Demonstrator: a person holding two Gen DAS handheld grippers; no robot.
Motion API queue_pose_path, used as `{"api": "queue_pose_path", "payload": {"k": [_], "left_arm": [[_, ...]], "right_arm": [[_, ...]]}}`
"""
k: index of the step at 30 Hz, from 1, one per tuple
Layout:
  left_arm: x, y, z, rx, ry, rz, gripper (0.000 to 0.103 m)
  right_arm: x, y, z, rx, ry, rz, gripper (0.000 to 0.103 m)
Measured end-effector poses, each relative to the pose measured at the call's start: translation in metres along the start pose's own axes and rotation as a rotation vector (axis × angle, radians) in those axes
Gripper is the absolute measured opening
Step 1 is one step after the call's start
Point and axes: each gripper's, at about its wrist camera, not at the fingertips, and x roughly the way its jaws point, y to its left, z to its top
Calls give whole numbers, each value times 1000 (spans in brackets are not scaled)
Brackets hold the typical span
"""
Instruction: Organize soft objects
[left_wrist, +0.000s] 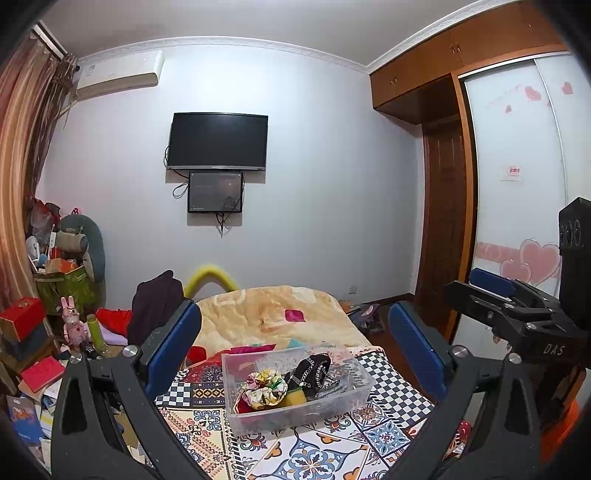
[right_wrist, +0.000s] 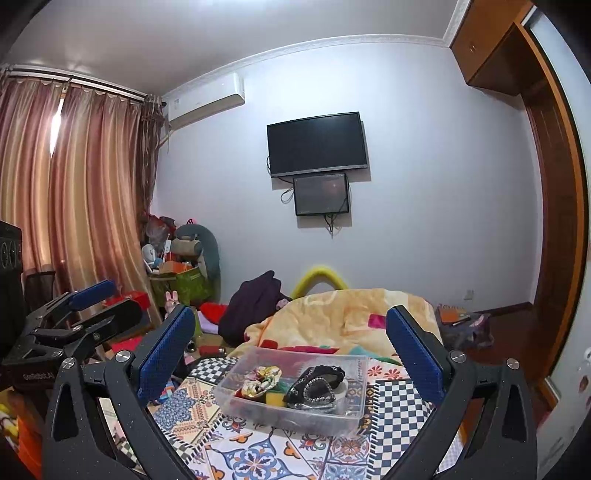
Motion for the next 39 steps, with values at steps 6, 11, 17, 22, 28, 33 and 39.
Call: {"api": "queue_pose_path", "payload": {"k": [6, 11, 17, 22, 28, 33, 39], "left_arm": [[1, 0, -1, 4, 2, 1, 103], [2, 0, -2, 1, 4, 1, 103], [3, 1, -2, -5, 6, 2, 103], [3, 2, -1, -10, 4, -1, 103], [3, 2, -1, -10, 7, -12, 103], [2, 1, -1, -14, 7, -12, 103], [4, -1, -1, -7, 23, -19, 103]], "right_arm": [[0, 0, 0, 1, 2, 0, 103], [1, 0, 0, 3, 6, 1, 103], [1, 0, -1, 1, 7, 1, 103], [1, 0, 0, 1, 7, 1, 103], [1, 0, 0, 1, 7, 2, 103], [1, 0, -1, 0, 7, -1, 103], [2, -2, 1, -6, 9, -5, 103]]}}
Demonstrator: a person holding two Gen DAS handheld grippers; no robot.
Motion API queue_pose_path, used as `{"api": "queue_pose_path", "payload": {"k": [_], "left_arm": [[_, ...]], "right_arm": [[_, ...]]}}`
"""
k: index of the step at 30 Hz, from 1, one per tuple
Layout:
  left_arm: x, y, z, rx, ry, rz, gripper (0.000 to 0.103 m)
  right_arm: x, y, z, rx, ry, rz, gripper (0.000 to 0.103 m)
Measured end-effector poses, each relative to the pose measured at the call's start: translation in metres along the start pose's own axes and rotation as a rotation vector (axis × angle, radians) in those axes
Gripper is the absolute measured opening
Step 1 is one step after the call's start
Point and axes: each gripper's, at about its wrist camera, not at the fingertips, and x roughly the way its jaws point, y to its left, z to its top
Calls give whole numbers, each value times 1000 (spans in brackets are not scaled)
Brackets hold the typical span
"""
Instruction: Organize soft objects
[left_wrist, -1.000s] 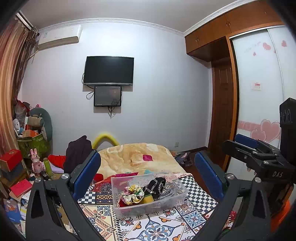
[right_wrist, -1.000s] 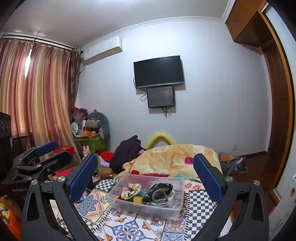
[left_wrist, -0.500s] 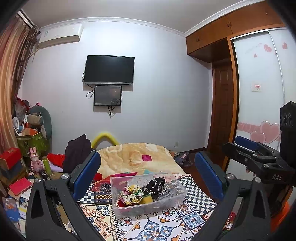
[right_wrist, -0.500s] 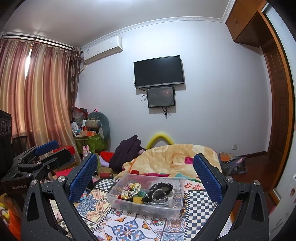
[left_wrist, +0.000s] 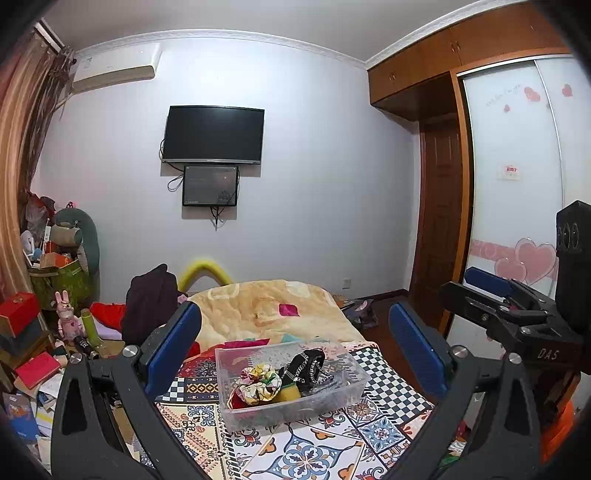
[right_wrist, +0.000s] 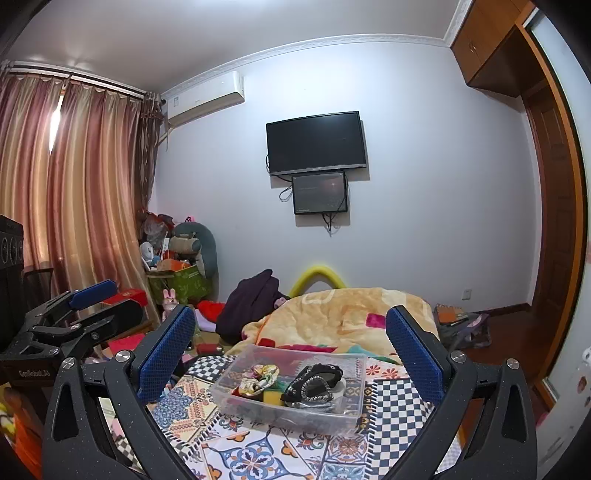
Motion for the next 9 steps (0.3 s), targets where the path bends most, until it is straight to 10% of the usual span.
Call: {"api": "queue_pose_path", "payload": {"k": [9], "left_arm": [[0, -1, 0, -2, 2, -14, 103]], "right_arm": [[0, 1, 0, -5, 1, -2, 103]]}}
